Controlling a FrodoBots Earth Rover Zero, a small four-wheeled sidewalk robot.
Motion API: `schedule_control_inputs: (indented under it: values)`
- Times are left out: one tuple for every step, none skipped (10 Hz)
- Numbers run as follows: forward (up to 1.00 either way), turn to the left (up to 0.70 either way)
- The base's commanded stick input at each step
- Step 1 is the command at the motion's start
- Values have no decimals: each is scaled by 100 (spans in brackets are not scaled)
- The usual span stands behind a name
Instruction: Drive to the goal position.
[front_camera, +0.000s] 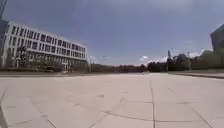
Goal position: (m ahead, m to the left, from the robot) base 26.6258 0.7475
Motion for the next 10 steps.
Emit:
schedule_control_inputs:
  values:
    - [50, 0]
    - [50, 0]
    - [50, 0]
    - [50, 0]
    - [50, 0]
    - [50, 0]
    - [50, 0]
    - [50, 0]
    - [50, 0]
    - [50, 0]
